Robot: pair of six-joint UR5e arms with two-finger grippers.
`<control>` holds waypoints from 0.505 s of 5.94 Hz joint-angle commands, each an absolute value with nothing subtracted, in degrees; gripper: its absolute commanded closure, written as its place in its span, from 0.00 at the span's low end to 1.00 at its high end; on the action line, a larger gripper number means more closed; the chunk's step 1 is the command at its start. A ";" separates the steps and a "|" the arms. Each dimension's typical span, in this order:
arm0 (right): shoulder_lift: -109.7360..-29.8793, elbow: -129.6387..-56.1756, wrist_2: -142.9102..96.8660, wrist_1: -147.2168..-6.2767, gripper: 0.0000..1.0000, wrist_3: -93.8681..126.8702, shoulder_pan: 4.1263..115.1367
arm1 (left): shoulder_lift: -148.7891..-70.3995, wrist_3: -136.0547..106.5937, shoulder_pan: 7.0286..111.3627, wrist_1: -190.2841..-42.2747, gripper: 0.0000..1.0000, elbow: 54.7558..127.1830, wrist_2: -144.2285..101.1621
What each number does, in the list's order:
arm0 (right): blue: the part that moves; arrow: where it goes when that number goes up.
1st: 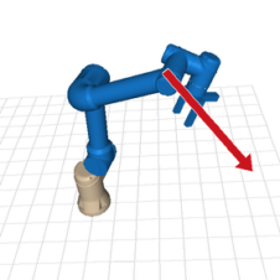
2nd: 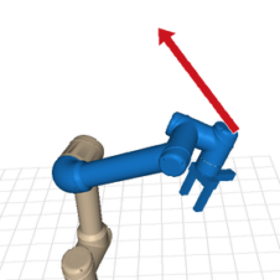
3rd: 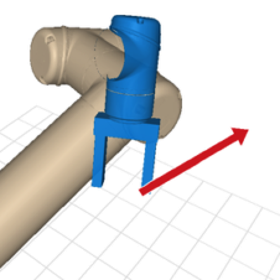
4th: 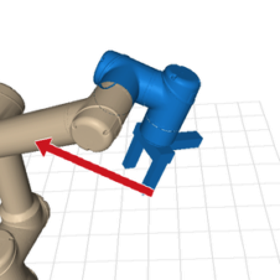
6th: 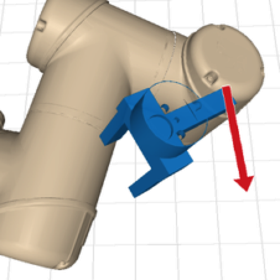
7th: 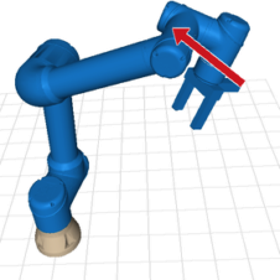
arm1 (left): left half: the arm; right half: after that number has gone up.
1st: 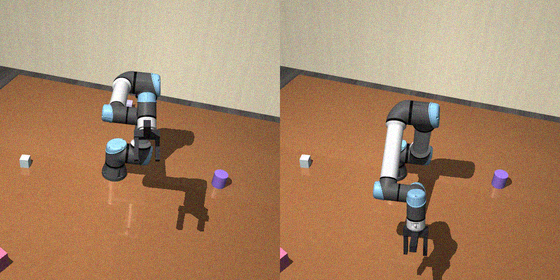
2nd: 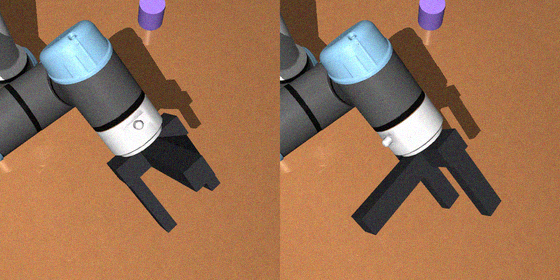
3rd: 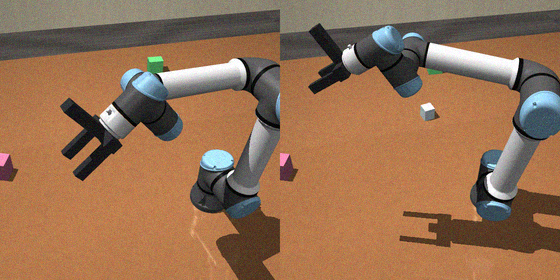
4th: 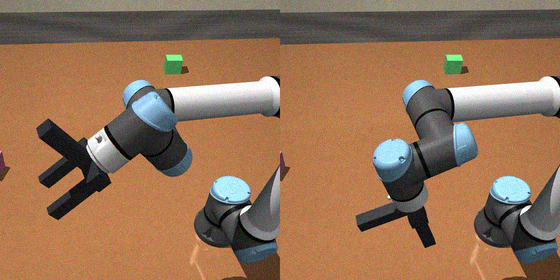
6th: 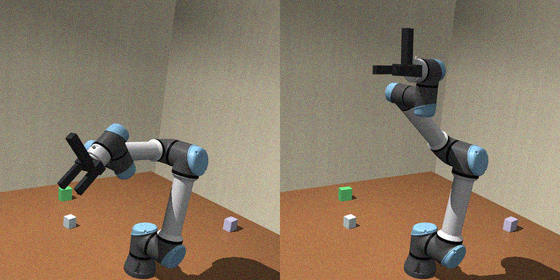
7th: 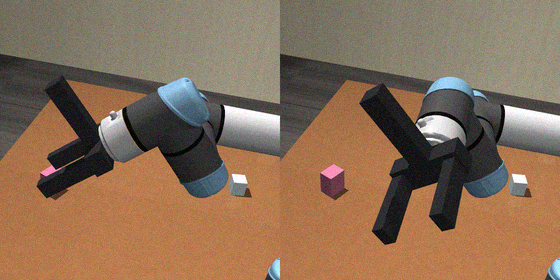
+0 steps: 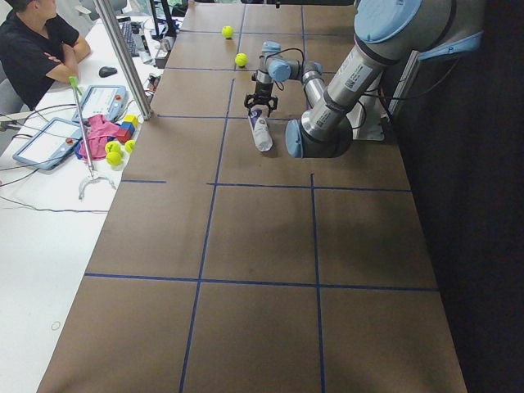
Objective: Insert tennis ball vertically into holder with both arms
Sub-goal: 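Grasp the white can with the left gripper near its open end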
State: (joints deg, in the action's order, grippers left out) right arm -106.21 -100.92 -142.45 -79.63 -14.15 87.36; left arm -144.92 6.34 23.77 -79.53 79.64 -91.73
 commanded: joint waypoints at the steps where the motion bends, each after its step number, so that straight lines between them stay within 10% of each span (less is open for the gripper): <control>1: -106.35 -100.46 -142.38 -79.63 0.00 -14.24 87.36 | -145.02 6.76 23.73 -79.54 0.00 78.93 -88.62; 3: -106.26 -100.28 -142.47 -79.63 0.00 -14.15 87.36 | -144.93 6.86 23.47 -79.54 0.00 77.62 -88.24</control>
